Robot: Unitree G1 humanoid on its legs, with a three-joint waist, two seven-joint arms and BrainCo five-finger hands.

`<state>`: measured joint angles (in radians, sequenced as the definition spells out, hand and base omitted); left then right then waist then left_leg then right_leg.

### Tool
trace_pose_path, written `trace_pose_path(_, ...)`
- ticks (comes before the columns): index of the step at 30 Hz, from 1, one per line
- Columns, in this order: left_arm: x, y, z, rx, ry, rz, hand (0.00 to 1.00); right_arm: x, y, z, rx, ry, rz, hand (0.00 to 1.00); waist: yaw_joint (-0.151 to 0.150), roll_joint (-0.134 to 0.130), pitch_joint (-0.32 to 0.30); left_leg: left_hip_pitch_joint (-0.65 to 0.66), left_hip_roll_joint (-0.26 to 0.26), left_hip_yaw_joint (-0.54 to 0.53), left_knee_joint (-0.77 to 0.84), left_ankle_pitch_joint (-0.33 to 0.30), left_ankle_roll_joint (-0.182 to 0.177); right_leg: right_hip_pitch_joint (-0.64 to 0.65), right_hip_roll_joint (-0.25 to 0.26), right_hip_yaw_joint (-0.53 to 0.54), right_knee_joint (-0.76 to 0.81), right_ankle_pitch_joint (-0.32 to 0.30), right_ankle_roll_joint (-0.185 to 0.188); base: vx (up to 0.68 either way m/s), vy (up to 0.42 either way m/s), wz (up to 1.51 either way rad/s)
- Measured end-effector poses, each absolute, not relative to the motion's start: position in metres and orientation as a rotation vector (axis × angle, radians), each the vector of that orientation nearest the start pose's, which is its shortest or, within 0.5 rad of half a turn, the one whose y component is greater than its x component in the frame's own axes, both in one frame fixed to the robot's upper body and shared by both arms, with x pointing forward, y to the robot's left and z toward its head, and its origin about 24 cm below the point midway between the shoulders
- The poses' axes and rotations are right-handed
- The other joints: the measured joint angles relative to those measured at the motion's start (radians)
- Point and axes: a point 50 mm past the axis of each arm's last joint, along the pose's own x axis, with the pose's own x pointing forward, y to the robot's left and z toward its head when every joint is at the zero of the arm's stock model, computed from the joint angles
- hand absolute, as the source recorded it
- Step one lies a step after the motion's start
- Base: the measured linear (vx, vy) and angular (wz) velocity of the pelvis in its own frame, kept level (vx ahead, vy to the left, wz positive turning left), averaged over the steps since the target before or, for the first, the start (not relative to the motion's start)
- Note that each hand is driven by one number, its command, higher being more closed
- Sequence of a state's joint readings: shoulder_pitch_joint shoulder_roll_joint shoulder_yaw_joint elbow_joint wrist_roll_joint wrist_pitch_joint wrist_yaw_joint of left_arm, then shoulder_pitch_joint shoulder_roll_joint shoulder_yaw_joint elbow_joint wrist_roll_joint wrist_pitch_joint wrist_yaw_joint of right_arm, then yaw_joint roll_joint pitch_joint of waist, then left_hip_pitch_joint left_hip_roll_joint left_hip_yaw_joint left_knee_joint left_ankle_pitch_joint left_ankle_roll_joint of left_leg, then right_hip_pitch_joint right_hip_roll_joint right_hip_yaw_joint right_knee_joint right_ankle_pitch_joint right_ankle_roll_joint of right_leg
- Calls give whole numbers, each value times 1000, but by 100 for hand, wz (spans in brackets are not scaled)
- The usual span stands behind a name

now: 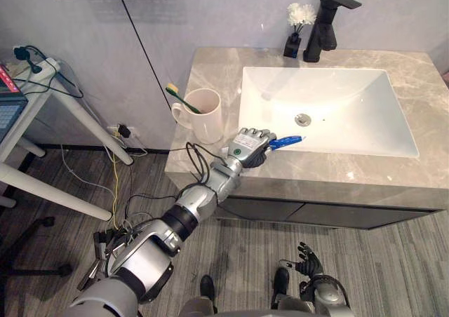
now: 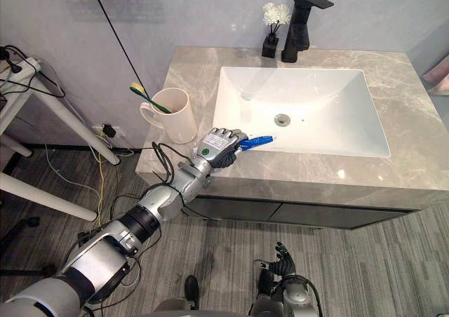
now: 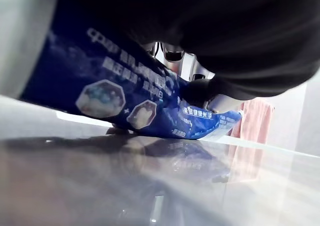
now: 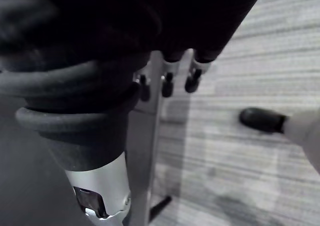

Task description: Organize washtable

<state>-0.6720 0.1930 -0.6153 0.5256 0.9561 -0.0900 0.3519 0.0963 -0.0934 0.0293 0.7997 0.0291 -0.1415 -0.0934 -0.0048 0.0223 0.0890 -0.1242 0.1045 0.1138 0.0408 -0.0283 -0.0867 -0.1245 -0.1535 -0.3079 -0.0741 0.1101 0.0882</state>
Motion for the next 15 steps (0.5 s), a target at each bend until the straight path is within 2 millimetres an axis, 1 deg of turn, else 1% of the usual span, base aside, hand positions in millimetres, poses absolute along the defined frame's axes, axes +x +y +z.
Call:
trace_pose_path(4, 331, 34, 97, 1323, -675, -260, 100, 148, -186, -126, -106, 746, -143, 0, -1, 0, 0, 1, -1, -1, -5, 2, -2, 2, 0, -2, -8, 6, 2, 0, 0, 0)
trace_pose_path(7, 330, 38, 97, 1318, -657, -229, 100, 147, -187, -126, -104, 747, -150, 0, -7, 0, 0, 10, -1, -3, -8, 2, -2, 18, 3, -6, -23, 12, 2, 0, 0, 0)
trace_pose_path(9, 328, 43, 99, 1314, -651, -201, 100, 146, -190, -123, -89, 729, -186, 0, -8, 1, 0, 5, 0, -3, -7, 2, -2, 13, 3, -4, -22, 12, 2, 0, 0, 0)
trace_pose_path(11, 325, 59, 102, 1288, -621, -145, 100, 142, -200, -116, -57, 683, -258, 0, -11, 1, -1, -1, 1, 0, -5, 2, -3, 7, 3, -2, -20, 12, 2, 35, -2, -2)
trace_pose_path(12, 324, 64, 103, 1276, -616, -125, 100, 140, -203, -114, -92, 665, -283, 0, -11, 1, -1, 0, 1, 2, -4, 2, -3, 3, 3, 1, -15, 12, 3, 48, 2, -10)
trace_pose_path(13, 318, 71, 111, 1249, -640, -83, 100, 136, -211, -108, -138, 623, -343, 0, -7, 1, 0, 0, 2, 11, -4, 2, -3, -3, 2, 9, -12, 11, 3, 40, 3, -12)
trace_pose_path(14, 315, 75, 116, 1235, -655, -61, 100, 136, -215, -103, -132, 603, -367, 0, -7, 1, 0, 0, 1, 15, -4, 2, -3, -5, 1, 11, -12, 11, 3, 44, 4, -16)
trace_pose_path(15, 310, 80, 127, 1202, -686, -21, 100, 136, -221, -94, -118, 558, -396, 0, -7, 0, 0, 5, 1, 21, -3, 1, -3, -3, 0, 17, -11, 11, 3, 38, 3, -16)
